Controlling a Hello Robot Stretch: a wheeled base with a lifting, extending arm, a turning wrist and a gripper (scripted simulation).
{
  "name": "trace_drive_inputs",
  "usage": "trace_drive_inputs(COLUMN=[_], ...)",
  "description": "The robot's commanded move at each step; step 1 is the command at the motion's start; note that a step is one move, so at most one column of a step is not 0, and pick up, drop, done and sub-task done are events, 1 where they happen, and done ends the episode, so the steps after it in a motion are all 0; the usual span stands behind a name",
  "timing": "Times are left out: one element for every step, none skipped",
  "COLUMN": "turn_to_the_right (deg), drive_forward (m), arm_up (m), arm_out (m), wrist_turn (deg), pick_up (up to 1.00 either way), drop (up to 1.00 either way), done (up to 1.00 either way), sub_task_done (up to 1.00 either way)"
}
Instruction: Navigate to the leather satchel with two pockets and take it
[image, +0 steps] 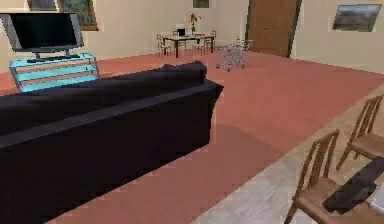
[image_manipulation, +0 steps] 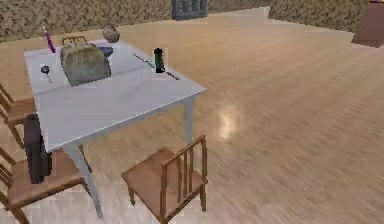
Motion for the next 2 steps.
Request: trace_drive_inputs(turn_to_the_right=[0.0, 0.0], drive_forward=[0.95, 0.0], arm_up=[0.0, 0.48], arm_out=[0.0, 0.0], wrist_turn=[0.0, 0.0], pick_up=[0.0, 0.0], drop=[0.0, 0.0], done=[0.0, 0.0], sub_task_done=[0.0, 0.0])
